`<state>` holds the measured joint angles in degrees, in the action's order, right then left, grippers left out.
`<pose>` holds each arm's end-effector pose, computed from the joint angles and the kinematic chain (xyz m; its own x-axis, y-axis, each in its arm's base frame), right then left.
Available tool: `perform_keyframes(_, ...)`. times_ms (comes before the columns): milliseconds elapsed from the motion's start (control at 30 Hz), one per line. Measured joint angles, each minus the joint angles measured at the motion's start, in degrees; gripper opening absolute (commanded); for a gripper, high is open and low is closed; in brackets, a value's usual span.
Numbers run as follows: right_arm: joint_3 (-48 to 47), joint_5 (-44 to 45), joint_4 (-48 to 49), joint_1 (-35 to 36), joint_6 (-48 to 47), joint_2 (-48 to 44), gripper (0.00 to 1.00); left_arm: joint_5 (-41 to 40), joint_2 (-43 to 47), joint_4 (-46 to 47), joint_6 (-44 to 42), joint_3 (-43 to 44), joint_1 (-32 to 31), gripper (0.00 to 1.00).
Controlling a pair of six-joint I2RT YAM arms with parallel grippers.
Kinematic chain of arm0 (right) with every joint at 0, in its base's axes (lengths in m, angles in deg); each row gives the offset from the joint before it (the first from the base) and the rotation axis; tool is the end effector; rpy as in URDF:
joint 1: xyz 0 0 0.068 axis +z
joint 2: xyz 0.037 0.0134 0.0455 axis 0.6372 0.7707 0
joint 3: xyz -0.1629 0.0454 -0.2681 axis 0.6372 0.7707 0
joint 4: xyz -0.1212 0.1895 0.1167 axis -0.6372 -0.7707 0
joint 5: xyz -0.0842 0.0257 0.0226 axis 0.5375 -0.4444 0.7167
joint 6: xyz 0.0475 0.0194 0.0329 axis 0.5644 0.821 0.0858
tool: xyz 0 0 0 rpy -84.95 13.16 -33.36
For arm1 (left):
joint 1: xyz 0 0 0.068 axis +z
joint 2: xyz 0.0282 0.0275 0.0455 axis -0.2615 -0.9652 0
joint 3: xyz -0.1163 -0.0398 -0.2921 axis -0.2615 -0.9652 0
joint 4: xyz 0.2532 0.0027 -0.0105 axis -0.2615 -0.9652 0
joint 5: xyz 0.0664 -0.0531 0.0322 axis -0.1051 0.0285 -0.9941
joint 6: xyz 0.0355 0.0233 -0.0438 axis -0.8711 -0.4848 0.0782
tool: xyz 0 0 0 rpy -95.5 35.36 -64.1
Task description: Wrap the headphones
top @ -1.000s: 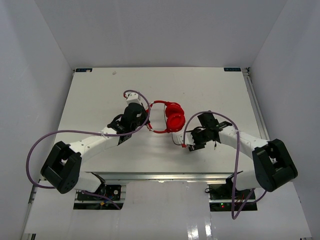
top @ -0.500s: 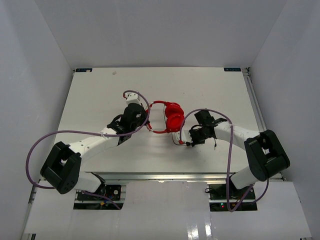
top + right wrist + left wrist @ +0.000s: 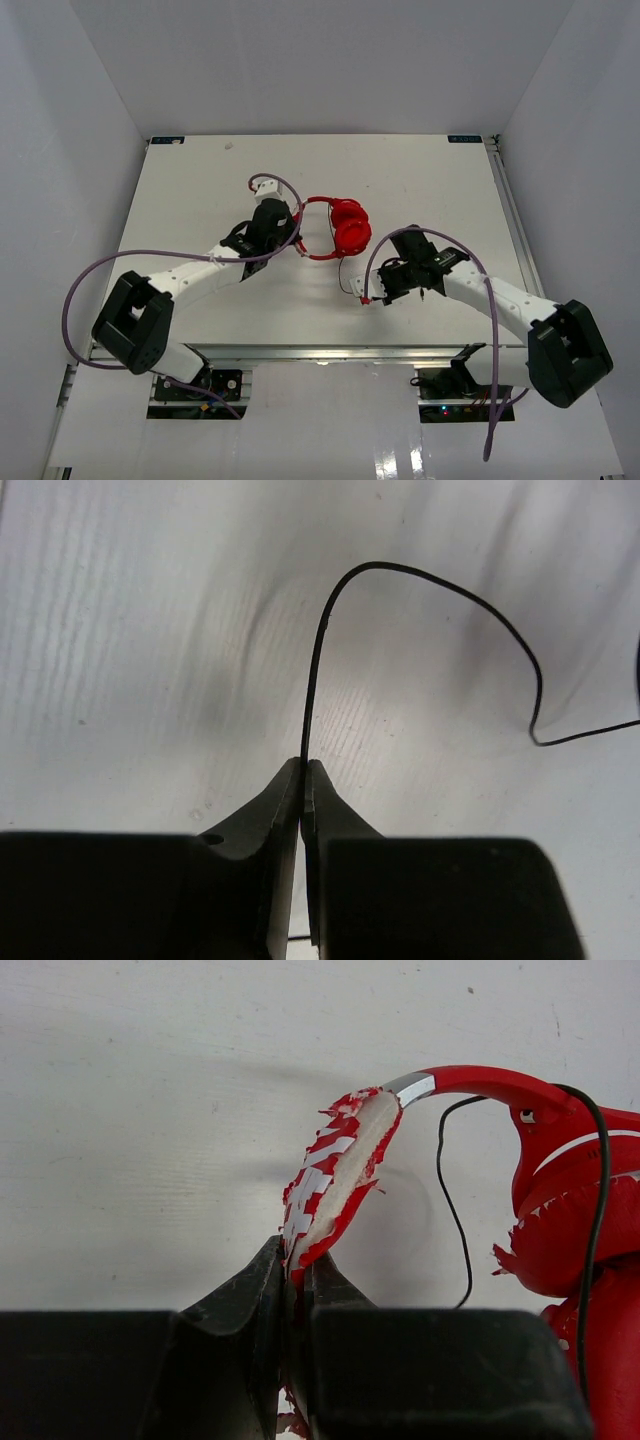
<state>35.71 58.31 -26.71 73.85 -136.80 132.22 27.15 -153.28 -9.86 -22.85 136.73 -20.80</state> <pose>0.1700 0.1389 0.2399 0.5218 -0.7189 -0.4593 -0.8391 -0.3353 -0.4284 0.2582 -0.1708 0.2772 -0.5670 -0.2837 -0.7733 0.0370 0.9291 -0.3680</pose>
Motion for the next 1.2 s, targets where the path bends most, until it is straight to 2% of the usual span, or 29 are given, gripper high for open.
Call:
perform_keyframes(167,-3.6,0.5,-4.6,5.2,1.4,-5.3,0.08,1.5,-8.8,-0.7,1.6,7.5,0.0,0.00)
perform_keyframes(467,-11.9,7.7,-6.0,5.5,3.8,-11.3,0.08,4.4,-19.2,-2.0,0.4,14.3,-0.6,0.00)
perform_keyframes(767,-18.4,11.4,-6.3,1.2,5.9,-13.6,0.08,6.8,-20.4,-2.9,-4.4,14.3,-1.9,0.00)
perform_keyframes(1200,-25.1,11.3,-3.6,-5.0,12.6,-7.1,0.08,10.8,-17.0,0.2,-12.8,10.7,-8.0,0.00)
